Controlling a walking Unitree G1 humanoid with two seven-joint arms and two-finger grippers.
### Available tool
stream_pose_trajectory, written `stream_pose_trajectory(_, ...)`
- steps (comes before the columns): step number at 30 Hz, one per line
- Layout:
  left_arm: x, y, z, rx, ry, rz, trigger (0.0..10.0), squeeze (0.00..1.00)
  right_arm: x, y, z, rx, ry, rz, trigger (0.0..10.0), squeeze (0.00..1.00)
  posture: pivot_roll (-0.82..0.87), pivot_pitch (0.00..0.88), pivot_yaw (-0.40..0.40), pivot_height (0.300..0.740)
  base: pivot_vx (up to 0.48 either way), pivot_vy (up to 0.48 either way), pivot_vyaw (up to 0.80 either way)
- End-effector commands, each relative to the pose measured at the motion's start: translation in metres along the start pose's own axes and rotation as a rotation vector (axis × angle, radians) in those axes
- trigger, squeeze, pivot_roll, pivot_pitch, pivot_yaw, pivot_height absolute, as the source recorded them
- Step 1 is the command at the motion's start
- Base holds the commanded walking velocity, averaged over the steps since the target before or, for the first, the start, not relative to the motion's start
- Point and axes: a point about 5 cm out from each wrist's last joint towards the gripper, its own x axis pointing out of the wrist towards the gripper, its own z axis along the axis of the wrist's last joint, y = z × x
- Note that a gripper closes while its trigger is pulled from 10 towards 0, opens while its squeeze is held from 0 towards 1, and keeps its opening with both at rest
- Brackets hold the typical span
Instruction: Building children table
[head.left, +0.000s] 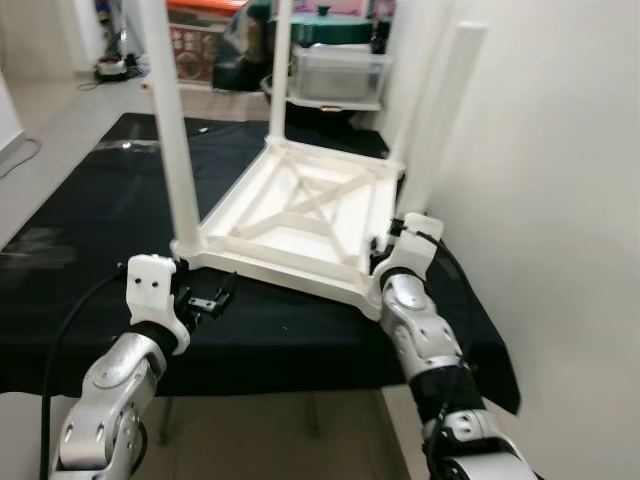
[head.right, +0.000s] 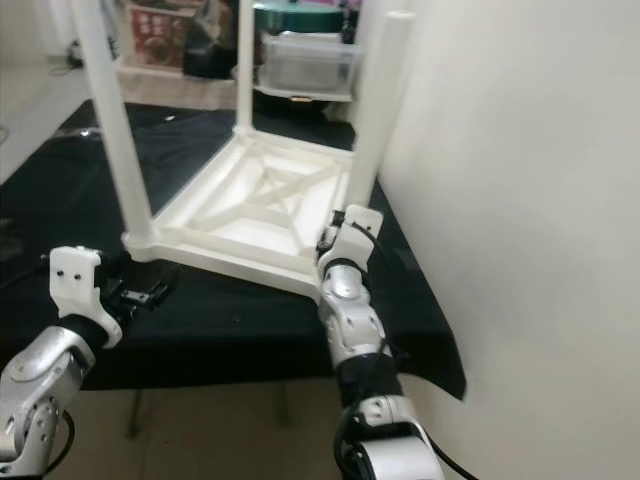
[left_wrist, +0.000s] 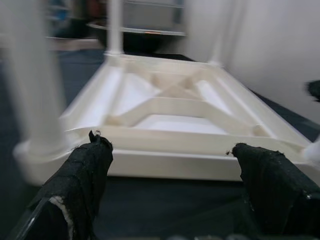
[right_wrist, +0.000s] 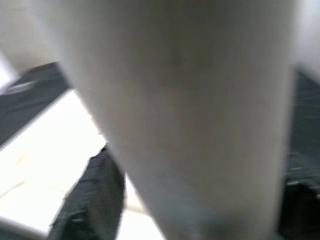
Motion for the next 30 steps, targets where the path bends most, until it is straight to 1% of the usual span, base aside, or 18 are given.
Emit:
stream_pose_trajectory(1, 0.001, -0.004, -0.002, -0.012, 0.010, -0.018, 10.0, 0.00, 0.002, 0.020, 0.011, -0.002, -0.036, 0.142, 10.0, 1.00, 0.13, 0.000, -0.131, 0.740, 0.000, 0.000, 0.00)
stream_pose_trajectory(2, 0.001, -0.004, -0.002, -0.011, 0.009, -0.014, 10.0, 0.00, 0.005, 0.028, 0.018, -0.022, -0.049, 0.255, 10.0, 0.74, 0.13, 0.000, -0.131, 0.740, 0.000, 0.000, 0.00)
stream_pose_trajectory(3, 0.001, -0.003, -0.002, -0.011, 0.008, -0.012, 10.0, 0.00, 0.005, 0.036, 0.027, -0.039, -0.077, 0.389, 10.0, 0.00, 0.13, 0.000, -0.132, 0.740, 0.000, 0.000, 0.00)
stream_pose_trajectory(6, 0.001, -0.002, -0.002, -0.008, 0.006, -0.009, 10.0, 0.00, -0.004, 0.049, 0.036, -0.088, -0.117, 0.672, 10.0, 0.00, 0.13, 0.000, -0.131, 0.740, 0.000, 0.000, 0.00)
stream_pose_trajectory(7, 0.002, -0.002, -0.002, -0.008, 0.005, -0.010, 10.0, 0.00, -0.008, 0.052, 0.031, -0.119, -0.099, 0.759, 3.0, 0.00, 0.13, 0.000, -0.133, 0.740, 0.000, 0.000, 0.00)
stream_pose_trajectory(8, 0.002, -0.002, -0.002, -0.008, 0.005, -0.011, 10.0, 0.00, -0.011, 0.053, 0.026, -0.138, -0.081, 0.805, 0.2, 0.00, 0.13, 0.000, -0.133, 0.740, 0.000, 0.000, 0.00)
stream_pose_trajectory(9, 0.002, -0.002, -0.002, -0.008, 0.005, -0.011, 10.0, 0.00, -0.010, 0.054, 0.018, -0.159, -0.042, 0.810, 0.0, 0.00, 0.13, 0.000, -0.133, 0.740, 0.000, 0.000, 0.00)
stream_pose_trajectory(13, 0.002, -0.002, -0.002, -0.007, 0.004, -0.010, 10.0, 0.00, -0.001, 0.051, 0.004, -0.186, 0.034, 0.706, 0.0, 0.00, 0.14, 0.000, -0.140, 0.740, 0.000, 0.000, 0.00)
stream_pose_trajectory(15, 0.002, -0.002, -0.001, -0.006, 0.003, -0.007, 10.0, 0.00, 0.018, 0.022, -0.017, -0.173, 0.187, 0.249, 0.0, 0.00, 0.15, 0.000, -0.144, 0.740, 0.000, 0.000, 0.00)
stream_pose_trajectory(16, 0.002, -0.002, -0.001, -0.006, 0.003, -0.007, 10.0, 0.00, 0.018, 0.022, -0.017, -0.173, 0.187, 0.249, 0.0, 0.00, 0.15, 0.000, -0.144, 0.740, 0.000, 0.000, 0.00)
stream_pose_trajectory(18, 0.001, -0.002, -0.001, -0.006, 0.001, -0.003, 10.0, 0.00, 0.011, -0.035, -0.034, -0.083, 0.277, -0.364, 0.0, 0.00, 0.15, 0.000, -0.140, 0.740, 0.000, 0.000, 0.00)
stream_pose_trajectory(21, 0.000, -0.002, -0.001, -0.006, 0.000, -0.003, 10.0, 0.00, -0.001, -0.059, -0.041, -0.015, 0.280, -0.589, 0.0, 0.00, 0.15, 0.000, -0.140, 0.740, 0.000, 0.000, 0.00)
stream_pose_trajectory(24, 0.000, -0.001, 0.000, -0.007, 0.002, -0.005, 10.0, 0.00, -0.007, -0.060, -0.043, 0.024, 0.293, -0.607, 0.0, 0.00, 0.14, 0.000, -0.130, 0.740, 0.000, 0.000, 0.00)
stream_pose_trajectory(25, 0.000, -0.001, 0.000, -0.007, 0.003, -0.008, 10.0, 0.00, -0.006, -0.051, -0.042, 0.027, 0.303, -0.535, 2.1, 0.00, 0.13, 0.000, -0.124, 0.740, 0.000, 0.000, 0.00)
stream_pose_trajectory(26, 0.001, -0.001, 0.000, -0.007, 0.004, -0.012, 10.0, 0.00, -0.002, -0.036, -0.038, -0.039, 0.312, -0.417, 10.0, 0.00, 0.12, 0.000, -0.120, 0.740, 0.000, 0.000, 0.00)
stream_pose_trajectory(28, 0.002, -0.001, -0.001, -0.008, 0.005, -0.018, 10.0, 0.00, 0.003, -0.009, -0.023, -0.029, 0.175, -0.121, 10.0, 0.00, 0.12, 0.000, -0.120, 0.740, 0.000, 0.000, 0.00)
stream_pose_trajectory(29, 0.002, -0.001, -0.001, -0.008, 0.005, -0.018, 10.0, 0.00, 0.003, -0.009, -0.023, -0.029, 0.175, -0.121, 10.0, 0.00, 0.12, 0.000, -0.120, 0.740, 0.000, 0.000, 0.00)
stream_pose_trajectory(30, 0.002, -0.001, -0.001, -0.008, 0.005, -0.019, 10.0, 0.00, 0.006, -0.001, -0.016, 0.006, 0.131, -0.034, 10.0, 1.00, 0.13, 0.000, -0.125, 0.740, 0.000, 0.000, 0.00)
